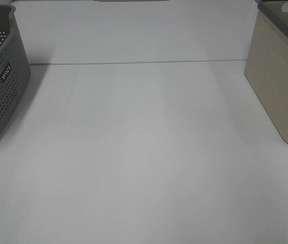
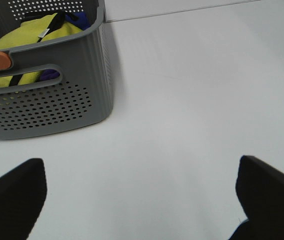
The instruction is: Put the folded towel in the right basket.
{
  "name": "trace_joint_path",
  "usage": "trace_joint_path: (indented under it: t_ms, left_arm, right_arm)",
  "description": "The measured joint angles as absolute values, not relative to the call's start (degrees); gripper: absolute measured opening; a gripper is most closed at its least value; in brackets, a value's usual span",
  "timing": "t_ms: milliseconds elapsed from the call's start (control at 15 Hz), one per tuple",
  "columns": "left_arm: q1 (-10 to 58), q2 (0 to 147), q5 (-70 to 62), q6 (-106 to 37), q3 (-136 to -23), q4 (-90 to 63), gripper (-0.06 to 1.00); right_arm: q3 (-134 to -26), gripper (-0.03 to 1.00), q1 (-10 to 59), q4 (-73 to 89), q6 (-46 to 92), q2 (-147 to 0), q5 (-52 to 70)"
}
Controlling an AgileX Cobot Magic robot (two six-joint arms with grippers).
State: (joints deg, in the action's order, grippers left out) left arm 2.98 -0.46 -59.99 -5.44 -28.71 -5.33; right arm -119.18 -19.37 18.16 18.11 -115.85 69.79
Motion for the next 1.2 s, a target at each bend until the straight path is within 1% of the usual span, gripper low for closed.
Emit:
trace_joint_path:
  t_ms: [67, 133, 200, 267, 333, 400, 467, 667, 867, 1000, 1200]
  left_arm:
    - [2.98, -0.46, -59.99, -5.44, -28.71, -5.33, 0.98]
    - [2.98, -0.46, -59.99, -5.44, -28.71, -5.33, 0.98]
    - [2.98, -0.46, -59.99, -5.44, -28.71, -5.33, 0.98]
    - [2.98, -0.46, -59.99, -5.44, -28.71, -5.33, 0.98]
    - [2.98, -0.46, -59.99, -5.44, -28.71, -5.33, 0.98]
    - [2.98, -0.46, -59.99, -5.44, -28.71, -5.33, 0.98]
    - [2.98, -0.46, -59.99, -5.44, -28.71, -5.33, 0.98]
    - [2.98, -0.46, -59.99, -5.44, -28.71, -5.33, 0.98]
    - [2.98, -0.46, -59.99, -5.44, -28.71, -5.33, 0.98]
    - [2.98, -0.46, -59.99, -5.44, -28.71, -5.33, 0.98]
    - [2.98, -0.46, -59.99, -5.44, -28.71, -5.33, 0.98]
  right_arm:
    - [-119.18, 0.07, -19.37, 17.36, 16.96, -117.74, 69.84]
    - [-119.18, 0.13, -19.37, 16.44, 15.87, -119.06, 69.84]
    - [-119.06, 0.24, -19.37, 16.1, 15.36, -119.92, 69.84]
    - [-119.0, 0.38, -19.37, 15.99, 14.84, -120.21, 69.84]
    - [-119.0, 0.58, -19.37, 16.1, 13.75, -120.09, 69.84]
    - [-119.0, 0.62, -19.25, 16.1, 13.35, -119.92, 69.84]
    - [-119.0, 0.63, -18.68, 16.04, 12.72, -119.18, 69.9]
    - [-119.0, 0.64, -14.9, 15.99, 12.61, -115.74, 69.9]
    - [-119.0, 0.65, -8.25, 16.04, 12.43, -111.1, 69.9]
    - [-119.0, 0.65, -5.04, 15.7, 10.43, -108.86, 69.96]
    - [-115.79, 0.65, -4.07, 14.04, 9.0, -102.85, 69.96]
